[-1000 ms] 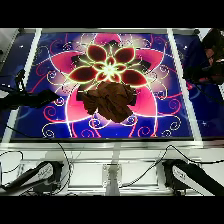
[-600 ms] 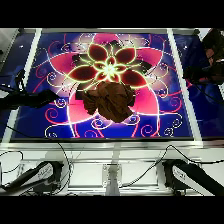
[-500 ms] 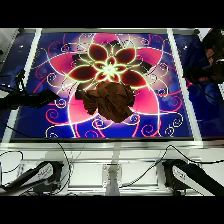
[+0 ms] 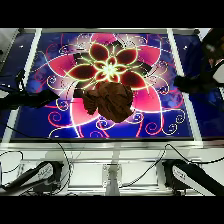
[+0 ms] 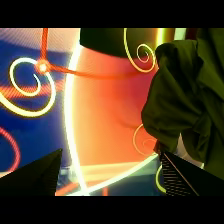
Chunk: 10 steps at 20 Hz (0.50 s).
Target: Fold the clothes and pants, and hang the long-sleeved shirts on hangers.
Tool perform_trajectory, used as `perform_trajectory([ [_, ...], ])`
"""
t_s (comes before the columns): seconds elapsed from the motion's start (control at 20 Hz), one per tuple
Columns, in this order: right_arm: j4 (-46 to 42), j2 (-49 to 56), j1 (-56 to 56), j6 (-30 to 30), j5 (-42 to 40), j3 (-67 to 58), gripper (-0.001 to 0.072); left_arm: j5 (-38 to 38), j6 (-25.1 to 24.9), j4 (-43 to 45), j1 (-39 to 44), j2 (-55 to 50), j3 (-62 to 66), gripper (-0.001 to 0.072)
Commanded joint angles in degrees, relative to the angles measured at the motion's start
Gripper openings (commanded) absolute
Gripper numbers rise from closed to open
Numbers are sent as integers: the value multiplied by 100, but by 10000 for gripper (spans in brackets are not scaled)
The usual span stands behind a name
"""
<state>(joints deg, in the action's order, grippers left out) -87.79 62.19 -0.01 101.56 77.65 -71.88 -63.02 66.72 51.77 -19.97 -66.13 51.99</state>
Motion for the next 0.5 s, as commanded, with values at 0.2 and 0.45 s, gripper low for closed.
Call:
perform_trajectory([
  [0.2,2671,7,7,-1873,-1134,1912,74,44,-4,-2,0,-13,-2,700],
  [0.45,3121,13,44,-1884,-2133,2730,337,129,-1808,-1790,-2,15,-2,700],
])
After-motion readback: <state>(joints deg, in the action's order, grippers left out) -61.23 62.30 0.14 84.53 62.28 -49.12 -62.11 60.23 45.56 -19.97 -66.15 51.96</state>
